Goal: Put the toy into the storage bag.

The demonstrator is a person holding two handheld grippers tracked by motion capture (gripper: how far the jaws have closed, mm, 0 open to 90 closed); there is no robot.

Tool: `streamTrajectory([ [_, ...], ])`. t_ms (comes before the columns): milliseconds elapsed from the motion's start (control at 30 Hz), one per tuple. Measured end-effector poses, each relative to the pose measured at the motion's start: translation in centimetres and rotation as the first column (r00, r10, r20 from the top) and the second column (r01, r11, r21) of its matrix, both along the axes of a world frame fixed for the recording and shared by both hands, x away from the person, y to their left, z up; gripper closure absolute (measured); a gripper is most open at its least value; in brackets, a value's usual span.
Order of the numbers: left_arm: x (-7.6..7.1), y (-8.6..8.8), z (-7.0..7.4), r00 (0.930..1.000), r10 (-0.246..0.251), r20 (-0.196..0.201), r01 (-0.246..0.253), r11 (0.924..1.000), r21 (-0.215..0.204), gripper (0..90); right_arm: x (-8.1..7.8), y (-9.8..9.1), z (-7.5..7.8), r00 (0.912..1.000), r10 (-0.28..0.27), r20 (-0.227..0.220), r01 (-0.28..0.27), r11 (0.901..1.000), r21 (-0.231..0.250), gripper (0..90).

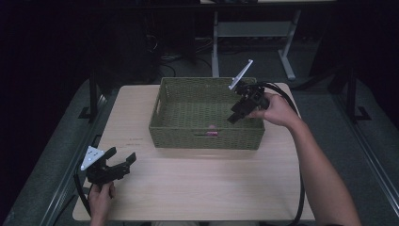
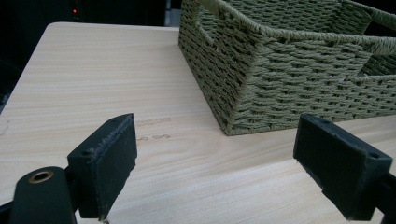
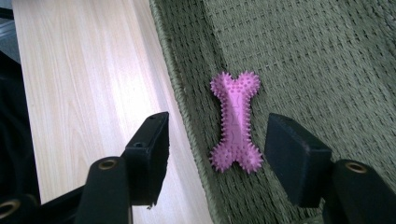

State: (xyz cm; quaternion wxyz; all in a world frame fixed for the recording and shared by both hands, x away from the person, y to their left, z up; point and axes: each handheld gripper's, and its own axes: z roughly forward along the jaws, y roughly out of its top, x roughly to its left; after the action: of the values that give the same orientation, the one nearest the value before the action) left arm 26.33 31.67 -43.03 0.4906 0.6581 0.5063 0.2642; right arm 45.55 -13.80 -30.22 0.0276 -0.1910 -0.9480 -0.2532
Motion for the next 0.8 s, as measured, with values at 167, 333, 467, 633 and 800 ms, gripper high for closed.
streamTrajectory([
  [167, 0.0, 0.0, 0.0, 1.0000, 0.000, 0.000, 0.000, 1.0000, 0.001, 13.0, -0.4, -0.4, 0.1, 1.0000, -0.008, 0.004, 0.008, 0.9999, 0.008, 38.6],
  [333, 0.0, -0.1, 0.0, 1.0000, -0.002, 0.003, 0.002, 1.0000, 0.004, 13.0, -0.8, -1.0, 0.0, 0.9999, -0.014, 0.007, 0.014, 0.9999, 0.009, 37.1],
  [467, 0.0, -0.1, 0.0, 1.0000, -0.003, 0.001, 0.003, 1.0000, 0.009, 13.0, -1.2, -1.4, -0.2, 0.9998, -0.020, 0.001, 0.020, 0.9997, 0.012, 36.7],
  [633, 0.0, -0.1, 0.0, 1.0000, -0.003, 0.001, 0.003, 0.9999, 0.010, 13.0, -1.7, -1.9, -0.4, 0.9996, -0.026, 0.006, 0.026, 0.9995, 0.016, 36.1],
  [800, 0.0, -0.2, 0.0, 1.0000, -0.006, 0.001, 0.006, 0.9999, 0.015, 13.0, -2.3, -2.7, -0.4, 0.9993, -0.033, 0.014, 0.033, 0.9990, 0.029, 35.8],
])
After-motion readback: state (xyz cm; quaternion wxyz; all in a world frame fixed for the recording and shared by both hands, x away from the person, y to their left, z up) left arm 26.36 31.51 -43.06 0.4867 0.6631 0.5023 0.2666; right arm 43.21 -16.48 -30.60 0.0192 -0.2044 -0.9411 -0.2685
